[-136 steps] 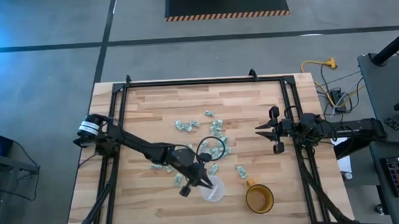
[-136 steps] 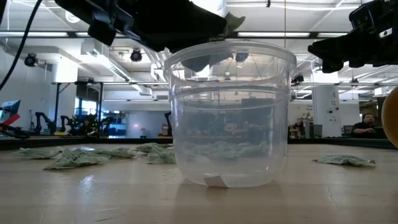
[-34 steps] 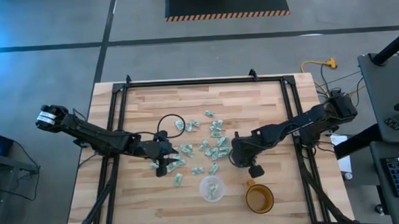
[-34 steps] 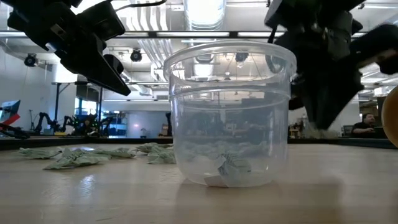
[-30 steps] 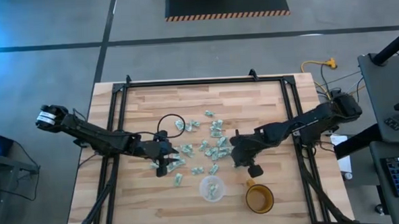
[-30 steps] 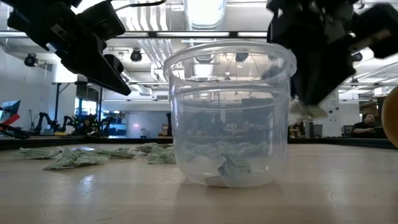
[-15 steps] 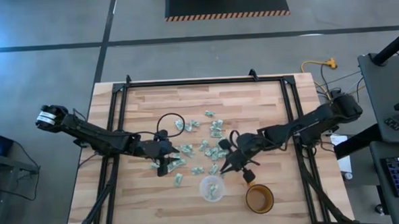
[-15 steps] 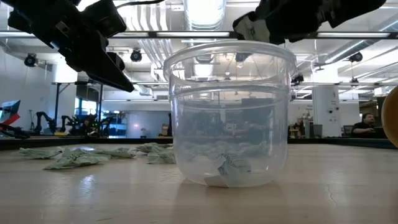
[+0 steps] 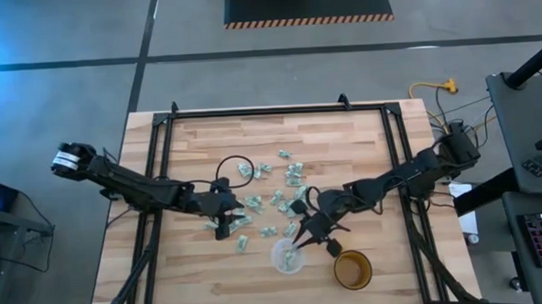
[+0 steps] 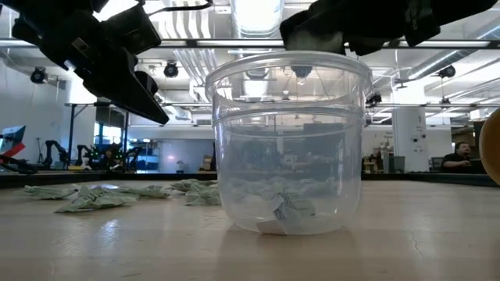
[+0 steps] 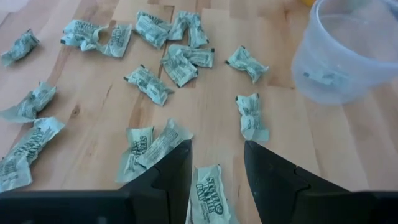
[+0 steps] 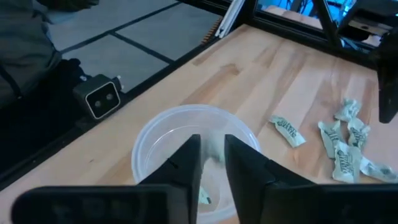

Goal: Pick and place Stevia / Truvia into bins
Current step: Put the stevia packet into the transparent bin

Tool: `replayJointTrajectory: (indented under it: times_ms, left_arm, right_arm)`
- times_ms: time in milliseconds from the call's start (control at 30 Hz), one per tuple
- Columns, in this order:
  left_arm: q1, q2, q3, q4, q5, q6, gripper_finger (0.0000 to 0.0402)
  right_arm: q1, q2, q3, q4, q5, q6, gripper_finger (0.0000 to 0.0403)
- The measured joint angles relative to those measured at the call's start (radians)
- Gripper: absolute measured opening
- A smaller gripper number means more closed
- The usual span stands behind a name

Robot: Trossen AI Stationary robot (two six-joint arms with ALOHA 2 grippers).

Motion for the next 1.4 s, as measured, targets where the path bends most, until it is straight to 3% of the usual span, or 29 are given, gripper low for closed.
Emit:
replayJointTrajectory:
  times_ms: [233,467,600,1167,1267,1400]
  left_arm:
    - [-0.001,0.042,0.000,0.021,0.002,-0.025,0.0129]
    - [-0.001,0.107,0.000,0.016,0.067,-0.080,0.0129]
    - [0.000,0.157,0.001,0.014,0.056,-0.080,0.0129]
    - [0.003,0.351,0.061,0.009,0.031,-0.020,0.0125]
    - [0.003,0.343,0.070,0.000,0.038,0.003,0.0100]
    - [0.004,0.310,0.095,0.009,0.031,0.059,0.0039]
  right_arm:
    - [0.000,0.020,0.073,-0.119,0.030,-0.011,0.0112]
    - [-0.001,-0.040,0.164,-0.460,0.271,-0.042,0.0115]
    - [-0.001,-0.051,0.175,-0.545,0.349,-0.043,0.0107]
    - [-0.001,-0.055,0.127,-0.567,0.352,-0.045,0.0079]
    - [-0.001,-0.055,0.126,-0.568,0.352,-0.045,0.0076]
    - [-0.002,-0.055,0.126,-0.588,0.352,-0.046,0.0074]
